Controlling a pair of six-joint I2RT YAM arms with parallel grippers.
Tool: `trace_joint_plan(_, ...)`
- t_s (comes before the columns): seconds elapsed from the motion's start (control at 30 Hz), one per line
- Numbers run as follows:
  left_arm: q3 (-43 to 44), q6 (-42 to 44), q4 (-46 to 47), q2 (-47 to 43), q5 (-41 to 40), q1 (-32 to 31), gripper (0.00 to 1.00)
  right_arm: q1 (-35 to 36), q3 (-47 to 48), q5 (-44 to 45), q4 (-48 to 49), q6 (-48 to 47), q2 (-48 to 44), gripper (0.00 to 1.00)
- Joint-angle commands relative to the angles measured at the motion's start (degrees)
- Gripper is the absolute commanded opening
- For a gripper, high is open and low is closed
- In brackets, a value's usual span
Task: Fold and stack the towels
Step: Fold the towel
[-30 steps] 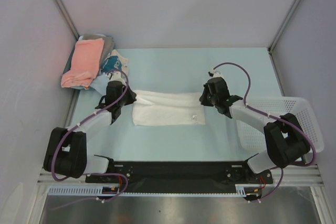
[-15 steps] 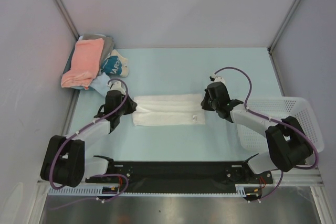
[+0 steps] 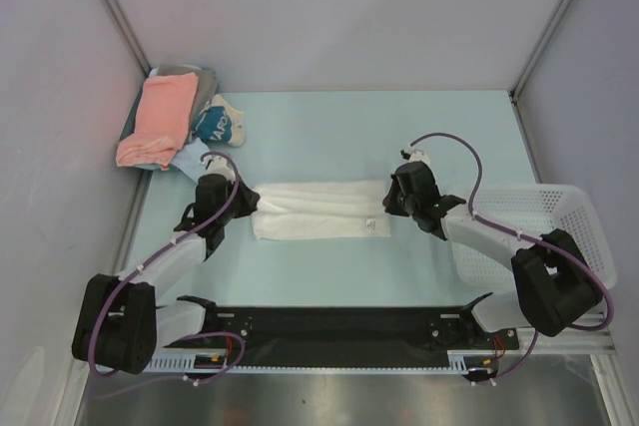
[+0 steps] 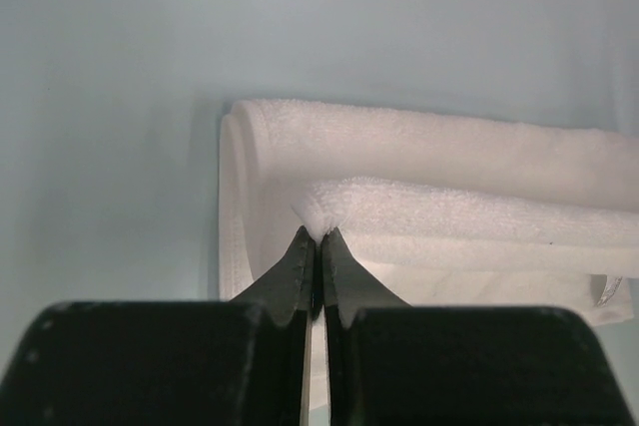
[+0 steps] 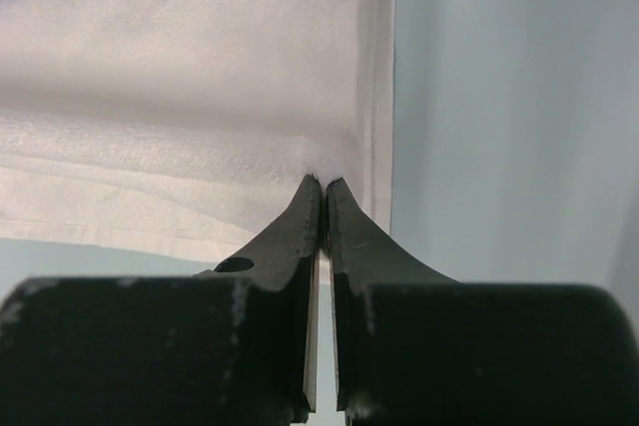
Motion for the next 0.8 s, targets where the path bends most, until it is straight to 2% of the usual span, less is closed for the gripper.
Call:
trace_joint_plan(0.0, -1.3, 1.1, 0.5, -1.9, -1.6, 0.2, 0.06, 0.7, -1.3, 2.8, 0.0, 0.6, -1.9, 0.0)
trace_joint_plan(0.43, -4.8, 0.3, 1.6, -3.6, -0.1, 0.2, 0.08, 2.1, -3.2, 3.8, 0.2, 1.6, -2.0, 0.0)
trace_joint_plan(0.6, -6.1, -0.5, 2.7, -4.1, 0.8, 0.2, 0.17, 2.2, -3.5, 3.9, 0.2, 1.6, -1.9, 0.0)
trace_joint_plan(0.7, -7.5, -1.2, 3.5, -5.5, 1.7, 0.2, 0.23, 2.2, -4.2, 3.9, 0.6, 1.7, -2.5, 0.06)
trace_joint_plan(0.77, -8.2, -1.5, 3.4, -6.5, 2.0, 0.2, 0.27, 2.3, -4.5, 4.1, 0.5, 1.6, -3.1, 0.16)
